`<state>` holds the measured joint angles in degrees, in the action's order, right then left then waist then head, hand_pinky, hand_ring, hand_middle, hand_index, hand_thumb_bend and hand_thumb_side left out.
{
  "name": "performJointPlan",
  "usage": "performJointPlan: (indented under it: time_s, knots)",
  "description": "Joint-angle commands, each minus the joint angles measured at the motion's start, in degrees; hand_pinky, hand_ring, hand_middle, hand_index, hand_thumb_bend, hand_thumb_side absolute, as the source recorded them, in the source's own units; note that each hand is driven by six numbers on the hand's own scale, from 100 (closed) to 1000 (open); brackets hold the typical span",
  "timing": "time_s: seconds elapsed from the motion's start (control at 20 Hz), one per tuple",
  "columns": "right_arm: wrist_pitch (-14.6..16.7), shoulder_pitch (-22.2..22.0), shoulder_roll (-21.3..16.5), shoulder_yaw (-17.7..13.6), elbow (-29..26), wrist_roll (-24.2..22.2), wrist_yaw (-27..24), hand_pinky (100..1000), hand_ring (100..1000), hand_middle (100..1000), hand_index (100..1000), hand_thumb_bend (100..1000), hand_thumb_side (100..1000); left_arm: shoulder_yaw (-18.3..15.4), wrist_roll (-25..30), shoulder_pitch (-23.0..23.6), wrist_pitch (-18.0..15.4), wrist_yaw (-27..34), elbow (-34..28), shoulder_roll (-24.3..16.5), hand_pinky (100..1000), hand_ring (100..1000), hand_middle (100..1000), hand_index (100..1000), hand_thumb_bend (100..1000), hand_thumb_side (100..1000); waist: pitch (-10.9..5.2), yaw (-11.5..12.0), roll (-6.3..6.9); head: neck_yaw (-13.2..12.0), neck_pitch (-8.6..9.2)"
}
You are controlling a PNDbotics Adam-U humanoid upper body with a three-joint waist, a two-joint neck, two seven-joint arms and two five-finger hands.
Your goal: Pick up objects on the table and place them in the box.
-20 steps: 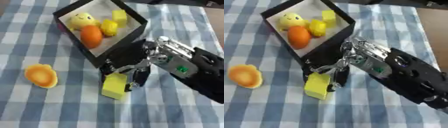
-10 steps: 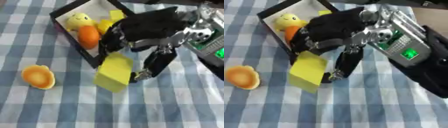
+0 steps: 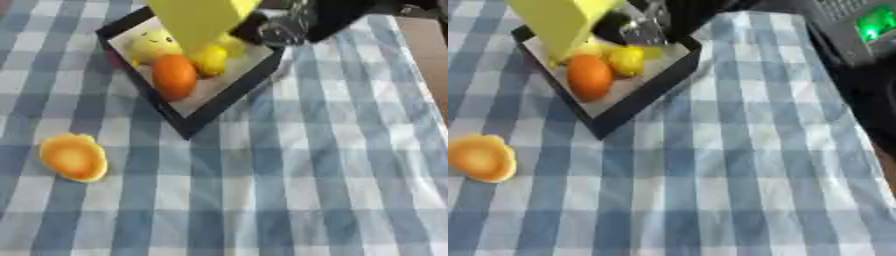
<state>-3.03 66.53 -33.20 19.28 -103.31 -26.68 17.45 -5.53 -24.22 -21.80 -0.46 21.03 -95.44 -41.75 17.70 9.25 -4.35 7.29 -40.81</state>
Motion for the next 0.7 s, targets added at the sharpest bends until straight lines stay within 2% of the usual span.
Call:
performJointPlan:
  time_s: [0.05, 0.35, 0.5, 0.65, 0.7]
  knots:
    - [-1.4, 3.26, 3.44, -1.31, 10.77, 4.85, 6.45, 806, 615, 433, 576, 151, 100, -0.12, 0.48, -1.27, -0.03, 0.12, -1.31, -1.45, 754, 763, 830, 866, 839, 574, -1.36, 0.48, 0.2, 1.07, 1.07]
    - [0.21, 4.87, 8.89, -2.41, 31.35, 13.67, 19.64, 810, 624, 450, 590, 153, 100, 0.15, 0.57, -2.62, 0.1, 0.2, -1.73, -1.16, 754, 764, 831, 866, 843, 571, -0.48, 1.96, -0.42, 2.53, 1.63]
    - [2.73, 3.74, 9.29, -2.63, 37.19, 14.05, 25.65, 813, 631, 458, 595, 166, 100, -0.04, 0.14, -2.53, -0.05, 0.16, -1.75, -1.31, 755, 763, 831, 866, 843, 571, -0.27, 2.2, -0.62, 2.66, 1.71]
    - [4.69, 2.45, 9.15, -3.12, 40.62, 13.26, 29.1, 814, 638, 466, 600, 175, 100, -0.22, -0.09, -2.22, -0.07, 0.15, -1.62, -1.42, 755, 763, 831, 866, 844, 571, -0.19, 2.15, -0.65, 2.42, 1.7]
    - [5.29, 2.16, 9.14, -3.2, 41.52, 12.85, 30.02, 815, 643, 467, 604, 324, 100, -0.27, -0.13, -2.16, -0.1, 0.2, -1.61, -1.41, 755, 763, 830, 866, 844, 571, -0.18, 2.1, -0.63, 2.39, 1.72]
